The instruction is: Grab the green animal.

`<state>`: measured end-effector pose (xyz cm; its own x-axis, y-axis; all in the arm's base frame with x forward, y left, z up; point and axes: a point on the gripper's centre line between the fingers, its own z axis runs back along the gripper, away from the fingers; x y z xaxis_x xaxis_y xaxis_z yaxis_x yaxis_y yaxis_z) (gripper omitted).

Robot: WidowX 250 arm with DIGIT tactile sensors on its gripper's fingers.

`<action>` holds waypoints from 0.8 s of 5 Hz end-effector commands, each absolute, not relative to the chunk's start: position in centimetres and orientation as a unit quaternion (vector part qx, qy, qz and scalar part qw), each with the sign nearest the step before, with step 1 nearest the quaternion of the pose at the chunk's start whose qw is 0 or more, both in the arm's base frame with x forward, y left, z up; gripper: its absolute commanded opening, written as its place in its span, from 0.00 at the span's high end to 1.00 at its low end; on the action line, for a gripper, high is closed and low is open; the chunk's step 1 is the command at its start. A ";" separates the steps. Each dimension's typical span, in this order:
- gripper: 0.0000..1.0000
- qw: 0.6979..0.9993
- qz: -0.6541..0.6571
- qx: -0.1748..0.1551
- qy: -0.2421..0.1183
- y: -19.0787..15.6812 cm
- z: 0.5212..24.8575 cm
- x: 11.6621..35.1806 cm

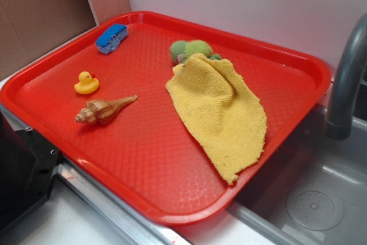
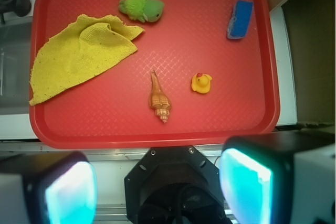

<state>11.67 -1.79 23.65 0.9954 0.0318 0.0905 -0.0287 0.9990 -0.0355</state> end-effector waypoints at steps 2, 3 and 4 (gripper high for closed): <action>0.00 0.999 -0.002 -0.007 -0.049 -1.2 23.1 12.8; 0.00 0.997 -0.034 0.008 -0.063 -0.1 22.1 14.7; 0.00 0.994 -0.075 0.025 -0.072 1.0 20.2 17.1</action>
<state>16.84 0.85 19.50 0.9821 -0.1525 0.1108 0.1477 0.9877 0.0503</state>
